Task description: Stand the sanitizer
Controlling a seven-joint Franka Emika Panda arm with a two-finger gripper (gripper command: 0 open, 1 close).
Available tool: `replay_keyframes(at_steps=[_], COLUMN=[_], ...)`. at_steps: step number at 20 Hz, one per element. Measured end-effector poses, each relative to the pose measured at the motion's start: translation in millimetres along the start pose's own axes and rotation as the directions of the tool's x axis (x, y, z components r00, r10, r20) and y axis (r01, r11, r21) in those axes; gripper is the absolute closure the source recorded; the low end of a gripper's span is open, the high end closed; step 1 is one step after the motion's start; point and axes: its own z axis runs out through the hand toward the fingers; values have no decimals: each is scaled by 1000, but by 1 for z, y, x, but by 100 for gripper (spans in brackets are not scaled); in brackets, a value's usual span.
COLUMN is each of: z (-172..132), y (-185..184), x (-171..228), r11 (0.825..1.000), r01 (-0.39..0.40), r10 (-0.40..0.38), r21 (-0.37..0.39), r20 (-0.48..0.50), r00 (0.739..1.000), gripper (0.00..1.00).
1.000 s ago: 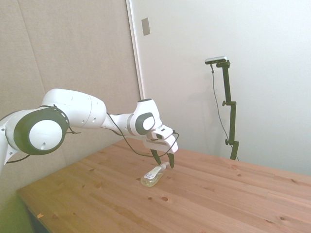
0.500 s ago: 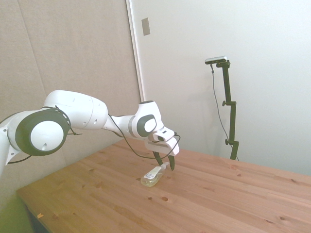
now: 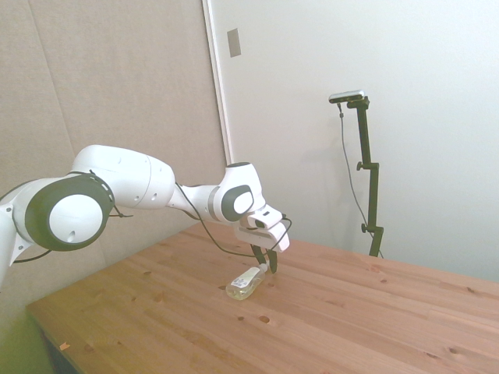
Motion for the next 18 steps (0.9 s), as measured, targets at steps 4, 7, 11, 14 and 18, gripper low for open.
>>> replay_keyframes(at_steps=[4, 7, 11, 14, 18], z=[0, -1, -13, -42, -90], y=[0, -1, -13, -17, -9], x=[1, 1, -1, -4, -14], r11=[1000, 1000, 990, 974, 952], r01=[-3, -24, -99, -126, -133], r10=[3, 24, 107, 158, 208], r21=[1, 15, 103, 188, 275], r20=[2, -8, -84, -167, -263], r00=[1000, 1000, 991, 973, 942], gripper=[100, 100, 100, 100, 100])
